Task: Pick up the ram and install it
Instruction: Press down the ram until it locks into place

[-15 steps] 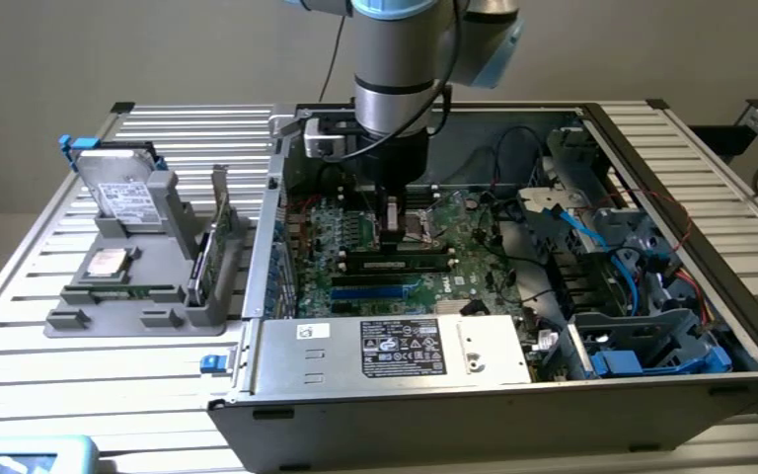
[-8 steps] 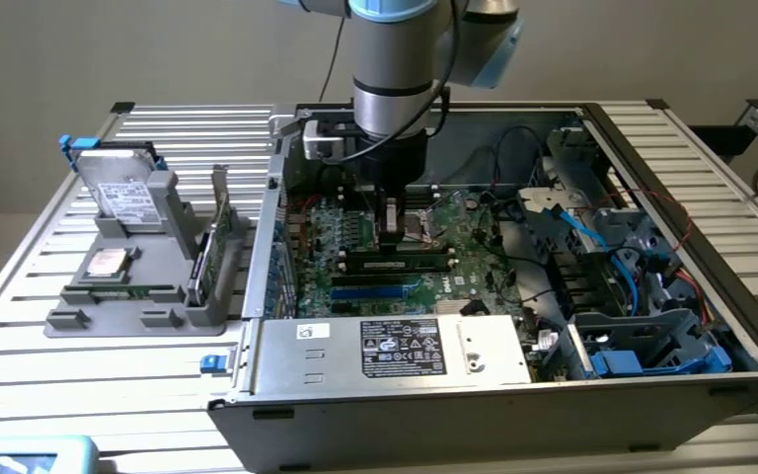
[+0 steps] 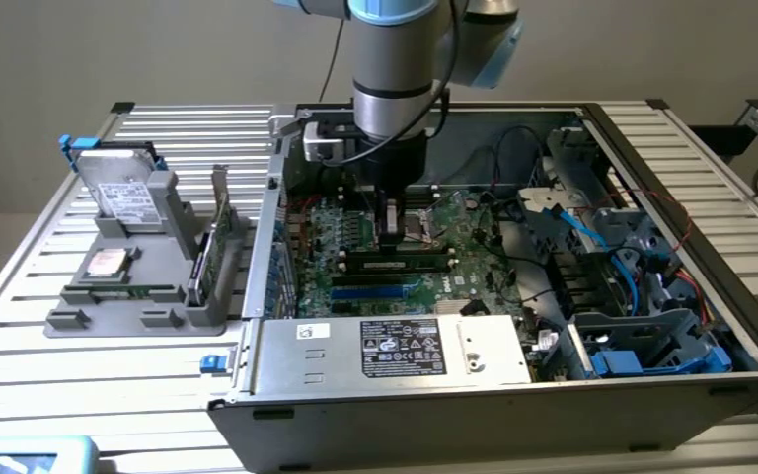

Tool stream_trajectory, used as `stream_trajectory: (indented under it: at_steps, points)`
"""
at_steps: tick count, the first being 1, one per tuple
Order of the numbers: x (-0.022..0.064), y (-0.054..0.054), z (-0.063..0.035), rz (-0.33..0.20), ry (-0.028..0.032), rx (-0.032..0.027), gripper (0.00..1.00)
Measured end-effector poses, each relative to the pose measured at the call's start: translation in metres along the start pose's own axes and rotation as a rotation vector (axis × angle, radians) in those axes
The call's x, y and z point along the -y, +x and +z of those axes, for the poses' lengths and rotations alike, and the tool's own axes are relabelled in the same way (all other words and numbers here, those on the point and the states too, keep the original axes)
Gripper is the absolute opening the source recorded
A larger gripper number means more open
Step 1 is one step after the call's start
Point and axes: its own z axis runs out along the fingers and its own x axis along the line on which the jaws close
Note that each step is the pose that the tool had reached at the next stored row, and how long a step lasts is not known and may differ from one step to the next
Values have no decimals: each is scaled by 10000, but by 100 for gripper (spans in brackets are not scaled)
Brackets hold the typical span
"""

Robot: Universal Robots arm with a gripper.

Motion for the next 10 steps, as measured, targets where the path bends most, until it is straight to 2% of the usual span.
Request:
stream_trajectory:
  at_steps: [10]
  points:
    - [-2,-2,30,-7,7,0,11]
